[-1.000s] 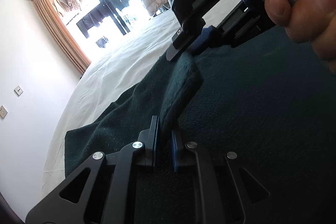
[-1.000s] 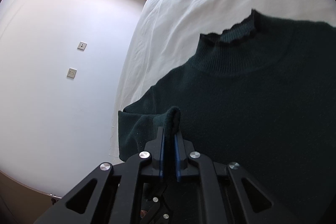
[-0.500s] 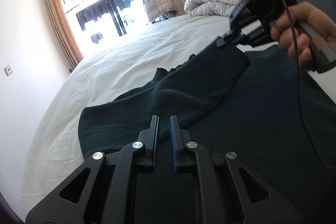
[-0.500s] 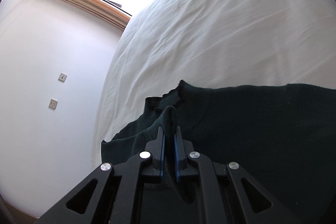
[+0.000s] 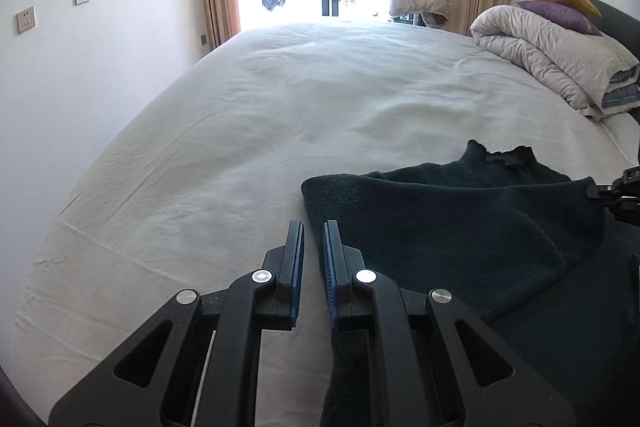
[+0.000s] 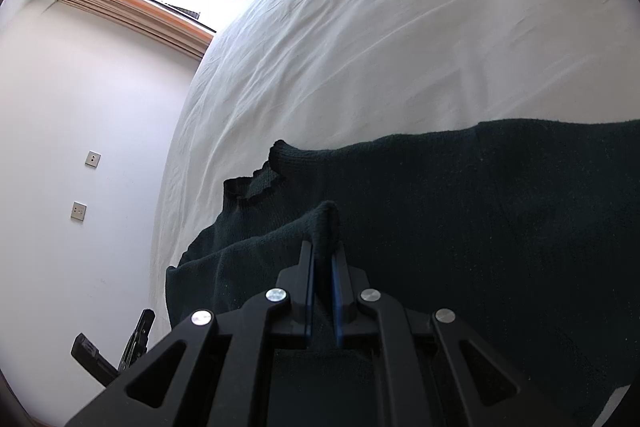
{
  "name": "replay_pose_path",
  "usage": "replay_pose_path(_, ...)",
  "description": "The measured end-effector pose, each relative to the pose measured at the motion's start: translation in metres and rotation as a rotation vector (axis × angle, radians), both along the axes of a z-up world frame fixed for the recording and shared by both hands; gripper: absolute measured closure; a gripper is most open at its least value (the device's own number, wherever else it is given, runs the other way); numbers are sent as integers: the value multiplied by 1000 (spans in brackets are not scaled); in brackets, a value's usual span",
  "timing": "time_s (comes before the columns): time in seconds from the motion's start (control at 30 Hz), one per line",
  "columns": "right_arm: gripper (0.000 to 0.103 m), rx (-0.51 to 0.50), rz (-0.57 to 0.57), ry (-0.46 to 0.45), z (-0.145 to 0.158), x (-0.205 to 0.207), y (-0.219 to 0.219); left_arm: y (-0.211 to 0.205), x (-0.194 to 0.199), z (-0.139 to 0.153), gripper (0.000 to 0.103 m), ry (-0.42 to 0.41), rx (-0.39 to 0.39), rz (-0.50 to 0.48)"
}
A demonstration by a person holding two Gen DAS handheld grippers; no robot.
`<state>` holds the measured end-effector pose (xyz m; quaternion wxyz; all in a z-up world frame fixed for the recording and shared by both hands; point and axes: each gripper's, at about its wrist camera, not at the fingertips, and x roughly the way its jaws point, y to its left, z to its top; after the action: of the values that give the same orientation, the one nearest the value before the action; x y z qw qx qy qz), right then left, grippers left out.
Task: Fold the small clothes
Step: 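Press and smooth the folded sleeve flat with the left tool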
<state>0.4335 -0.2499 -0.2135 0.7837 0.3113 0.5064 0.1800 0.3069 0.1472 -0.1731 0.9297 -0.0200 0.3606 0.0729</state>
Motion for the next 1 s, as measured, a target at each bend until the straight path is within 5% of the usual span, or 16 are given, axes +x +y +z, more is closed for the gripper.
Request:
replay_pose_path(0.1, 95, -5, -1, 11, 0, -4, -2, 0, 13, -4, 94, 23, 10, -13)
replay_pose_path(0.27, 95, 5, -51, 64, -10, 1, -10, -24, 37, -19, 94, 81, 123, -54)
replay_pose_path(0.37, 94, 1, -95, 127, -23, 5, -15, -38, 54, -46, 94, 188, 212, -88)
replay_pose_path(0.43, 91, 3, -91, 156, -32, 7, -15, -44, 52, -55, 94, 168, 279, -112)
replay_pose_path(0.5, 86, 33, -74, 155, -34, 3, -14, -45, 49, -56, 94, 157, 297, -122)
replay_pose_path(0.57, 65, 63, -46, 150, -32, -3, -12, -42, 48, -54, 94, 153, 281, -121)
replay_pose_path(0.67, 48, 34, -15, 119, -23, -16, -6, -43, 48, -54, 94, 147, 292, -120)
replay_pose_path(0.9, 52, -19, 6, 145, -24, -24, 1, -41, 48, -54, 94, 156, 276, -131)
replay_pose_path(0.97, 87, -64, 13, 158, -24, -24, 0, -42, 49, -54, 94, 160, 291, -143)
replay_pose_path(1.0, 88, -33, 4, 165, -25, -24, -4, -43, 49, -55, 94, 161, 301, -151)
